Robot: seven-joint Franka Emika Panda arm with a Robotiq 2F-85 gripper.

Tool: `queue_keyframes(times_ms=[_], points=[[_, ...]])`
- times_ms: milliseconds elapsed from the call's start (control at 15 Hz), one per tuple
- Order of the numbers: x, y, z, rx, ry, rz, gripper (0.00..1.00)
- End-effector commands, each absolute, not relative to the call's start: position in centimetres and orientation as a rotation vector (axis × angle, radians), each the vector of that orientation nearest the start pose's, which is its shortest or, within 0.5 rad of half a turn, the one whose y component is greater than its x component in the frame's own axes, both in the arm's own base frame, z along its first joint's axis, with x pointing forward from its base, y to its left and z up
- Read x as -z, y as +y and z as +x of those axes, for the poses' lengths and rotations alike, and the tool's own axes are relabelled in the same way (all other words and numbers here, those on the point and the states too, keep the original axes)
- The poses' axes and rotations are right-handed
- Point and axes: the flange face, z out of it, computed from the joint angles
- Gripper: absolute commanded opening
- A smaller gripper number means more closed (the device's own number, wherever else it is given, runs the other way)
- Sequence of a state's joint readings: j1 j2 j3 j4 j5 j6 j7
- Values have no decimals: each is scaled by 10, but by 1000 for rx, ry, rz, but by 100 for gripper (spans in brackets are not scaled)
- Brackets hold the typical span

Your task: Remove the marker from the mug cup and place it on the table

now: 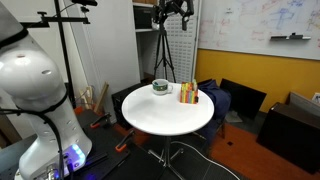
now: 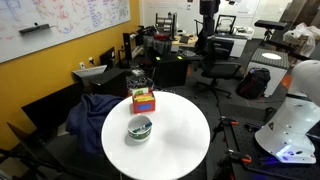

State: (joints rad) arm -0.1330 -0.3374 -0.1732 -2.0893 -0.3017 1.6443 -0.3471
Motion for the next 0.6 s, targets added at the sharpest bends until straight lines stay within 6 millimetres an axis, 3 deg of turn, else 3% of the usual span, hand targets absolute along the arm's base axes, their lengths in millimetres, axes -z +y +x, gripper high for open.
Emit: queue_keyframes(times_ms=[0,533], points=[[-559,-167,424,-219,-201,-3342,100],[-562,-142,463,70,-368,-3374,100]])
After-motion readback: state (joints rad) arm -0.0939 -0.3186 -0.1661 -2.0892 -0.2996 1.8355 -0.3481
